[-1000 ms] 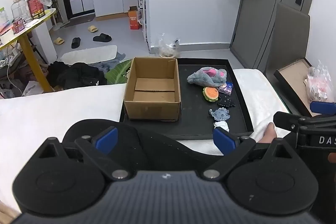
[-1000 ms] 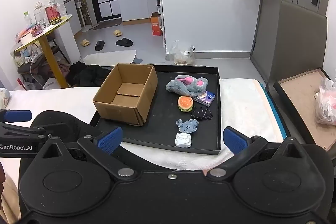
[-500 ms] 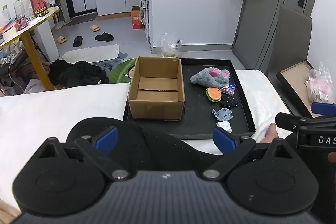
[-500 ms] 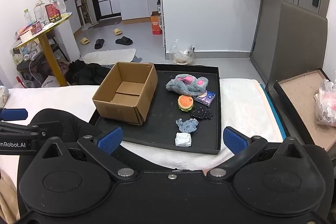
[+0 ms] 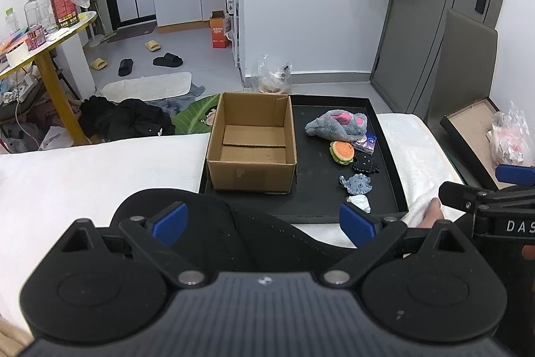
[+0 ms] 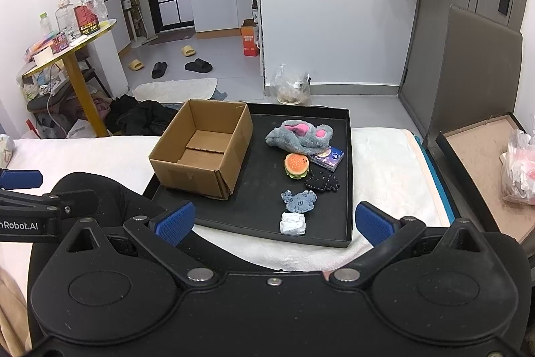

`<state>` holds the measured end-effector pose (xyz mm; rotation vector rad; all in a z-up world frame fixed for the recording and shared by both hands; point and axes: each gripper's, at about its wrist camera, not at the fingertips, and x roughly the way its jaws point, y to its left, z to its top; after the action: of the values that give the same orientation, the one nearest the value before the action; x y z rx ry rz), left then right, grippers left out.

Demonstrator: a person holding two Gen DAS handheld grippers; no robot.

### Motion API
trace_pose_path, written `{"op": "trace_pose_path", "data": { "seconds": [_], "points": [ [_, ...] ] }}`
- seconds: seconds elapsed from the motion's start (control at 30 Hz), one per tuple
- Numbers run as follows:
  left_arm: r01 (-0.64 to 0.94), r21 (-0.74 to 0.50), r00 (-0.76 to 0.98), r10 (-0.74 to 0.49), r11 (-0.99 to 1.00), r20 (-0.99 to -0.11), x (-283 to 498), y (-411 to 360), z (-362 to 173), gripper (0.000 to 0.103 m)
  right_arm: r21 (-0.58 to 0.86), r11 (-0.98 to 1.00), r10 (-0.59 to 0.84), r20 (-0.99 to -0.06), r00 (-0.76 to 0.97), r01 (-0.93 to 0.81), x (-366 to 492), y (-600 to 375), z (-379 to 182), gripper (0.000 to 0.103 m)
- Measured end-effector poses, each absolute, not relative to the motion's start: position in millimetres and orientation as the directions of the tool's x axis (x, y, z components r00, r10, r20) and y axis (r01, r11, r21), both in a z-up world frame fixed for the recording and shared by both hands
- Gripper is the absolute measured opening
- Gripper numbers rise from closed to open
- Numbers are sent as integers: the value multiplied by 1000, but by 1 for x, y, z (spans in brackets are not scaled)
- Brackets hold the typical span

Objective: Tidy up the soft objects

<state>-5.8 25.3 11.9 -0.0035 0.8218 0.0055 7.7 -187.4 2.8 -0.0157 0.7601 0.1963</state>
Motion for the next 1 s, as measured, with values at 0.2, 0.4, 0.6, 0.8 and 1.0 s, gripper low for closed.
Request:
{"op": "trace_pose_path", "data": {
  "seconds": [0.2, 0.4, 0.6, 0.8, 1.0],
  "points": [
    [-13, -4, 684, 6, 1000, -729, -4, 24, 13, 97, 52, 982, 167, -687, 707, -182, 7, -186, 2, 103],
    [-11, -3, 689, 5, 1000, -725, -5, 24, 13, 97, 52, 983, 165, -686, 709, -179, 9, -187, 3, 103],
    [-9, -4, 692, 3, 1000, -722, -6, 24, 14, 97, 49, 983, 164, -685, 710, -179, 9, -188, 4, 103],
    [-6, -3, 693, 3, 1000, -721, -7, 23, 14, 97, 49, 983, 162, -683, 712, -176, 9, -188, 5, 103],
    [-8, -1, 693, 5, 1000, -721, -7, 23, 15, 97, 48, 983, 161, -682, 713, -177, 9, -189, 5, 103]
  ]
}}
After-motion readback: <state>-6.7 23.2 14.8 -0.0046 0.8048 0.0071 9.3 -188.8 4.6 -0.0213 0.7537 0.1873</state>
